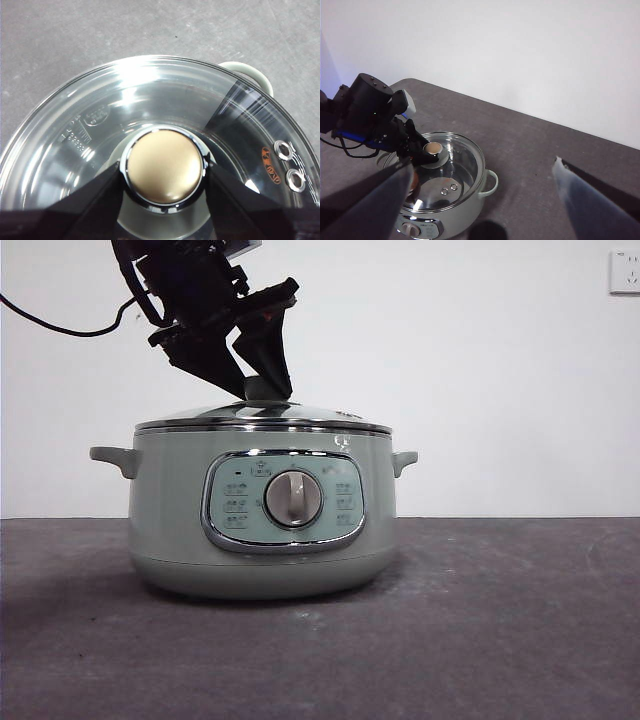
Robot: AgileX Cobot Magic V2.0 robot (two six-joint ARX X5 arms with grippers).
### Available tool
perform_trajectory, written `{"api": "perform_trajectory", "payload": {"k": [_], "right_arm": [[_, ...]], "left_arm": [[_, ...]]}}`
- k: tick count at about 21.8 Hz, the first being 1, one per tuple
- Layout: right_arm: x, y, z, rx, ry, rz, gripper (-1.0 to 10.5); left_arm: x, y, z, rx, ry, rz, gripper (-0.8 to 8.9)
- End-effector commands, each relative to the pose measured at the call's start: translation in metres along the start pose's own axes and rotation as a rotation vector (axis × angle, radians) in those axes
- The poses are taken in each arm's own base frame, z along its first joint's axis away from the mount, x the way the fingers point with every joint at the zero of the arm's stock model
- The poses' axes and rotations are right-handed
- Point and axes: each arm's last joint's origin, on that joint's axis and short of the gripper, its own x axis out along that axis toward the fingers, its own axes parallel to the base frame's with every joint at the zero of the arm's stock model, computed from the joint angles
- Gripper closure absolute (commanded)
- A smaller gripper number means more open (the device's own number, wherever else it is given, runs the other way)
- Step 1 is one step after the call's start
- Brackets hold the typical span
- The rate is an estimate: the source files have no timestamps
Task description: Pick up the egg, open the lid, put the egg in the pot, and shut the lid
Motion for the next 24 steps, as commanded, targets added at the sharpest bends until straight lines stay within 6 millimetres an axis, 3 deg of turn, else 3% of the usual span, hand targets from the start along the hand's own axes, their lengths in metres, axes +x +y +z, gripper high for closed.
{"api": "perform_trajectory", "payload": {"k": [1, 3, 4, 14, 24], "right_arm": [[0.000, 0.000, 0.000, 0.013, -0.003, 0.003, 4.7], [0.000, 0.000, 0.000, 0.013, 0.003, 0.004, 4.7], [0.000, 0.000, -0.001, 0.012, 0.009, 0.005, 4.7], [0.008, 0.002, -0.012, -0.003, 0.149, 0.020, 4.7], [0.025, 0.011, -0.024, 0.012, 0.327, 0.231, 4.7]], "left_arm": [[0.006, -0.001, -0.004, -0.009, 0.042, -0.007, 5.39], [0.005, -0.001, -0.005, -0.010, 0.057, -0.006, 3.08], [0.005, -0.001, -0.006, -0.011, 0.063, -0.004, 2.61], [-0.020, -0.002, 0.002, -0.006, 0.011, 0.000, 2.59], [-0.084, -0.009, 0.004, -0.003, -0.017, -0.060, 2.61]]}}
